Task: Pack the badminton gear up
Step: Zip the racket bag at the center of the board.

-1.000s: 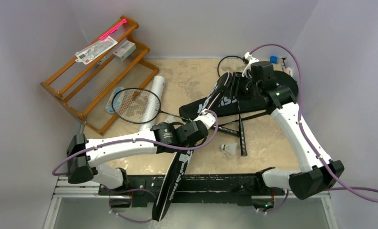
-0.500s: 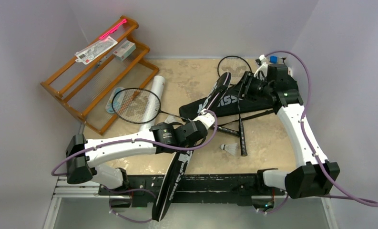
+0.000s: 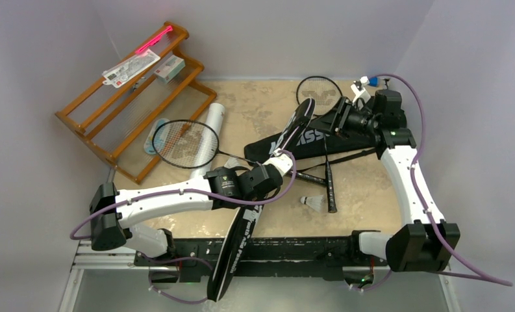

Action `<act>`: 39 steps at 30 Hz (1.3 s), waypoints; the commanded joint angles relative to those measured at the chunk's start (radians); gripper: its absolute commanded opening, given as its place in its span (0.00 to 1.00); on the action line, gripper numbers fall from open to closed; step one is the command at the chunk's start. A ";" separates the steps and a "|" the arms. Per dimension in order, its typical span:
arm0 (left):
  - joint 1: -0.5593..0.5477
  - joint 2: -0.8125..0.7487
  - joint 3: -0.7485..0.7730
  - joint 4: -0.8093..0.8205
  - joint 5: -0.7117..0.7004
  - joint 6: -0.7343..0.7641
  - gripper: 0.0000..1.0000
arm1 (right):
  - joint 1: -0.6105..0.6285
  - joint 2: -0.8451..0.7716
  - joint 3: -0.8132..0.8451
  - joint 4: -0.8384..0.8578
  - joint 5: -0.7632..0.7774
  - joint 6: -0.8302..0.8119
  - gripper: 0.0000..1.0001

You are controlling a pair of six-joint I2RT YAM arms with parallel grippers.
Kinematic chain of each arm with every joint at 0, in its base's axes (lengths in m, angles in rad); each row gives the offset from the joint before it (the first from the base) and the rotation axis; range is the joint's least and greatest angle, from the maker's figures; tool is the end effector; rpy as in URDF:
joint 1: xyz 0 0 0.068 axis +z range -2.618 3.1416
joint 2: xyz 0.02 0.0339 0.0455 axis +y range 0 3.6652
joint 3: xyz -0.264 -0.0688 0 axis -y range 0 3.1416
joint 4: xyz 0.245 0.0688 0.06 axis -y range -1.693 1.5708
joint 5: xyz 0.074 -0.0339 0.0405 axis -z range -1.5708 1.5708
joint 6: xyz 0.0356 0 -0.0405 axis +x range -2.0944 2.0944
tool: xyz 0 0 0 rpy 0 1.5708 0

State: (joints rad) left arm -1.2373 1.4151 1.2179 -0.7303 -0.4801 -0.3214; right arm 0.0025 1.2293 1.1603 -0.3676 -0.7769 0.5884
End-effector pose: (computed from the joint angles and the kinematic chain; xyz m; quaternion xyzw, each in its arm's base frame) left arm 0.1119 -0.2728 0.3007 0.3400 0.8598 -0.0554 0.3770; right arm 0.2701 0.0256 0.3632 0.0306 0.8061 0.4504 0.3826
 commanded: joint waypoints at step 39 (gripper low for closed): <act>0.004 -0.015 0.019 0.026 -0.022 0.027 0.00 | 0.028 0.113 0.025 0.158 -0.160 0.051 0.31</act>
State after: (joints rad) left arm -1.2373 1.4155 1.2171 -0.7277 -0.4793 -0.3187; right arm 0.0204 1.3457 1.1561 -0.2447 -0.9092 0.6365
